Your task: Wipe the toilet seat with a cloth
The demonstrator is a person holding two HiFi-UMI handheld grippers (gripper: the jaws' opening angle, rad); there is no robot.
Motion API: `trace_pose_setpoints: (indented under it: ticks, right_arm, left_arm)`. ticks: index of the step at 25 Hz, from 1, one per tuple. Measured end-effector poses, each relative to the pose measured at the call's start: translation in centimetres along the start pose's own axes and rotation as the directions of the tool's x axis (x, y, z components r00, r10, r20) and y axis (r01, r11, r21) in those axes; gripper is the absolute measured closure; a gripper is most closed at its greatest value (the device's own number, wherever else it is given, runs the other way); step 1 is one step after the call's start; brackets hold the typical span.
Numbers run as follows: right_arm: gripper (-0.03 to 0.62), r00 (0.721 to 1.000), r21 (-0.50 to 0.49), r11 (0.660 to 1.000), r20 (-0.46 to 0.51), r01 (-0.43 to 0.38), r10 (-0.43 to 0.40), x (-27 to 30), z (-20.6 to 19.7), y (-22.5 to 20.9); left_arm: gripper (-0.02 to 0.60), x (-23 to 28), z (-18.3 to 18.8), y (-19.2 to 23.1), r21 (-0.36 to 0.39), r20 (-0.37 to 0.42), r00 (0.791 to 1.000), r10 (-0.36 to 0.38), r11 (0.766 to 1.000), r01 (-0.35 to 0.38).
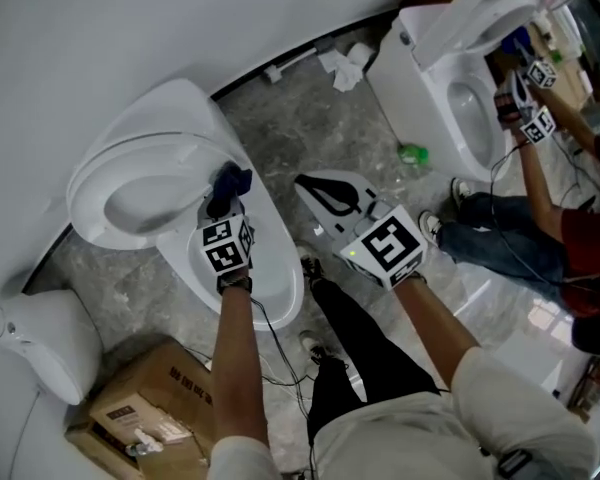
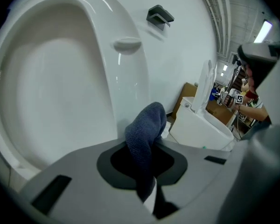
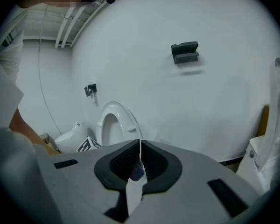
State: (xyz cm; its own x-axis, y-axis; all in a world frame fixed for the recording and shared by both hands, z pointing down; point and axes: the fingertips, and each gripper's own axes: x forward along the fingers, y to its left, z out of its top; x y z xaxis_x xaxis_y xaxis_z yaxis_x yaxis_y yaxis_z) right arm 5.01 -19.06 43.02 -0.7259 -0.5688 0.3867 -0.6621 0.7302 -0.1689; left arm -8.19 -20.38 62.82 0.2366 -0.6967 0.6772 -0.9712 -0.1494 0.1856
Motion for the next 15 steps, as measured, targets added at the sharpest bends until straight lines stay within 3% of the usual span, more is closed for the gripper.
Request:
trace_pose_setpoints:
  ticks: [5, 9, 15]
  right_arm:
    - [0.565, 0.994, -0.019, 0.993, 0.011, -0.113, 0.113, 2.8, 3.0, 1.6]
    - [0.563, 0.975, -0.104, 0.969, -0.015, -0.222, 0.222, 5.7, 5.0, 3.9]
    - [0.562, 0.954, -0.273, 0.914, -0.064, -0.301, 0.294, 9.7, 8.0, 5.2]
  left_arm:
    - [0.545, -4.2, 1.8, -1.0, 0.010, 0.076, 0.996, -0.053, 0.999, 0.053]
    - [0.545, -8.4, 4.1, -1.6, 0.032, 0.159, 0.982, -0.104, 0.994, 0.100]
    - [0.545, -14.7, 6.9, -0.5, -0.016, 0.238, 0.968, -0.076, 0.996, 0.082]
